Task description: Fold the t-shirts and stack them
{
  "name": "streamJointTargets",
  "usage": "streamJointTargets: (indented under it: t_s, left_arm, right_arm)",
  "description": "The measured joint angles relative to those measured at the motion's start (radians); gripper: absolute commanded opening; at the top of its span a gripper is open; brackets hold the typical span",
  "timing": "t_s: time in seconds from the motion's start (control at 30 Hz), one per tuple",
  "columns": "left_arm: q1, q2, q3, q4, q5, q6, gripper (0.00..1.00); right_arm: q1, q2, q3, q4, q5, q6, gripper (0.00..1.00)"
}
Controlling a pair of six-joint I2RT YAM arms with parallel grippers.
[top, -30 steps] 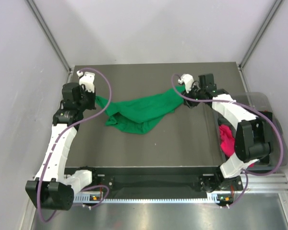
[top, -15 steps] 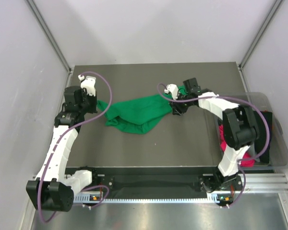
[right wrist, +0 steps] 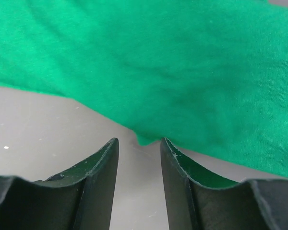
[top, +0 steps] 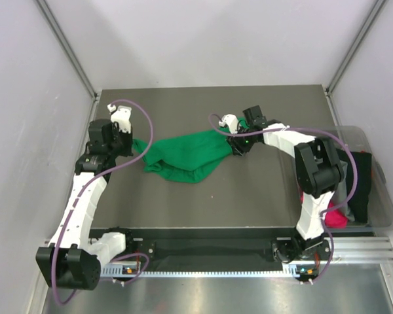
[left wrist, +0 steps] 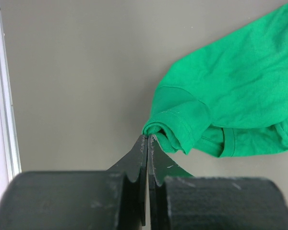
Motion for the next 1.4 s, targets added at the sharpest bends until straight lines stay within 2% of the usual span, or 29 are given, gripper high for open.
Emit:
streamJointTargets:
  t_s: [0.33, 0.43, 0.53, 0.57, 0.6, 0.67, 0.77, 0.9, 1.07, 1.23, 1.4]
  left_arm:
    - [0.0, 0.0, -0.002, 0.0, 0.0, 0.0, 0.0]
    - [0.0, 0.0, -0.003, 0.0, 0.0, -0.001, 0.0]
    - [0.0, 0.0, -0.003, 0.0, 0.0, -0.003, 0.0]
    - [0.0, 0.0, -0.003, 0.0, 0.0, -0.003, 0.0]
    - [0.0, 0.0, -0.003, 0.0, 0.0, -0.003, 0.0]
    - [0.0, 0.0, -0.003, 0.0, -0.001, -0.004, 0.0]
    - [0.0, -0.002, -0.003, -0.001, -0.001, -0.004, 0.0]
    - [0.0, -0.018, -0.003, -0.002, -0.003, -0.003, 0.0]
    - [0.0, -0.037, 0.015, -0.016, -0.019, 0.0, 0.0]
    - [0.0, -0.045, 0.111, -0.025, -0.048, 0.016, 0.0]
    - [-0.002, -0.059, 0.247, -0.023, -0.121, 0.029, 0.0]
  right_arm:
    - [0.0, 0.055, 0.02, 0.005, 0.024, 0.013, 0.38]
    - [0.0, 0.061, 0.027, 0.003, 0.033, 0.016, 0.34]
    - [0.0, 0.076, 0.047, 0.005, 0.045, 0.022, 0.2]
    - [0.0, 0.078, 0.051, 0.006, 0.05, 0.023, 0.09]
    - [0.0, 0.078, 0.051, 0.008, 0.055, 0.024, 0.04]
    - [0.001, 0.078, 0.051, 0.011, 0.064, 0.031, 0.0]
    - [0.005, 0.061, 0.042, 0.015, 0.085, 0.037, 0.0]
    - [0.011, -0.06, -0.008, -0.005, 0.122, 0.037, 0.0]
    - [0.013, -0.327, 0.005, -0.059, 0.153, 0.036, 0.0]
    - [0.013, -0.535, 0.109, -0.085, 0.196, 0.02, 0.0]
    - [0.013, -0.619, 0.143, -0.106, 0.256, -0.013, 0.0]
